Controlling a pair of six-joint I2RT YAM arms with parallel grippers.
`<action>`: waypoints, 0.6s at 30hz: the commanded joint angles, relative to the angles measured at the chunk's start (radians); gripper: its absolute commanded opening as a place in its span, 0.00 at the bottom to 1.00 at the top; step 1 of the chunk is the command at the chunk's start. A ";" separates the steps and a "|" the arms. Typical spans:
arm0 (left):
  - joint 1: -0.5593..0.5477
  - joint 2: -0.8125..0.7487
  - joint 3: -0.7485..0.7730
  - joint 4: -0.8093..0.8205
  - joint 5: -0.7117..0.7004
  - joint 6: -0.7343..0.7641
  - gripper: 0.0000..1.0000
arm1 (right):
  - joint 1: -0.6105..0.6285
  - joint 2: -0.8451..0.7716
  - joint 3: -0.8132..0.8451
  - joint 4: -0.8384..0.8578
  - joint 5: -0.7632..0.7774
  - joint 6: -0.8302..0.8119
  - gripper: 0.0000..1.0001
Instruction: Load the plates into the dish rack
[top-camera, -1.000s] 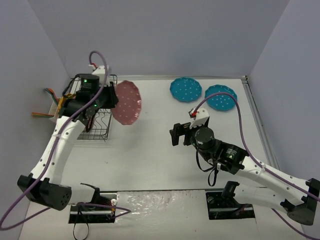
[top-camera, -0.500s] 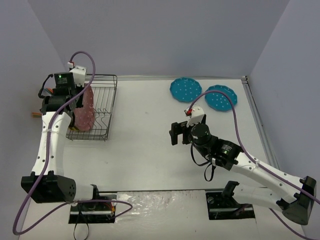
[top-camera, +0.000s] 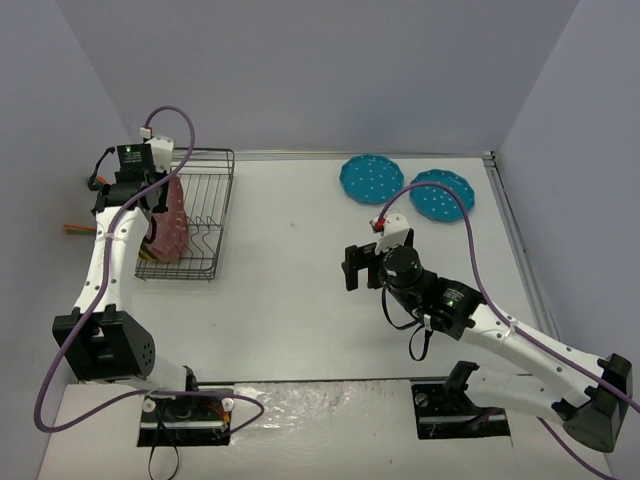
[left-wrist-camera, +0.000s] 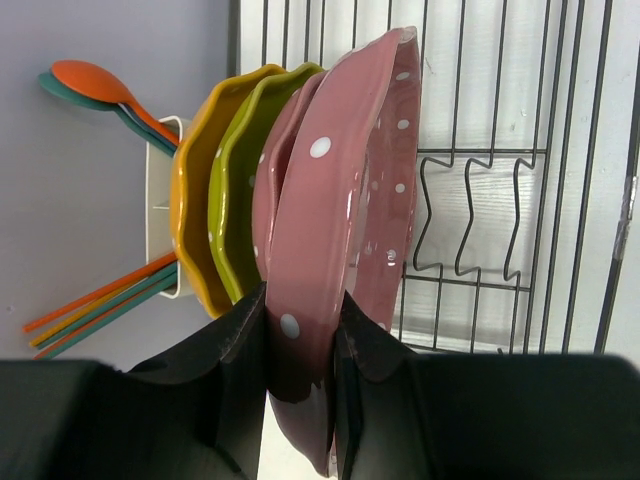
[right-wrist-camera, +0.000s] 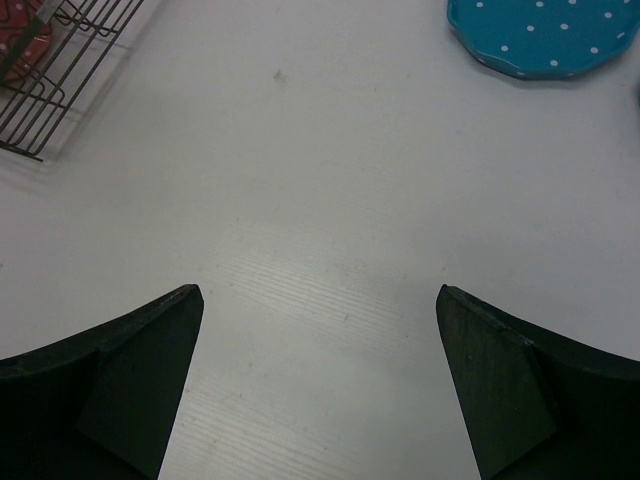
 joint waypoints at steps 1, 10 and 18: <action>0.006 -0.015 0.009 0.189 -0.002 0.004 0.00 | -0.012 -0.016 -0.005 0.048 0.002 -0.005 1.00; 0.005 0.031 -0.066 0.269 0.008 -0.028 0.00 | -0.018 -0.006 -0.028 0.056 0.007 0.003 1.00; 0.005 0.007 -0.115 0.317 -0.036 -0.124 0.00 | -0.020 -0.003 -0.037 0.063 0.007 0.012 1.00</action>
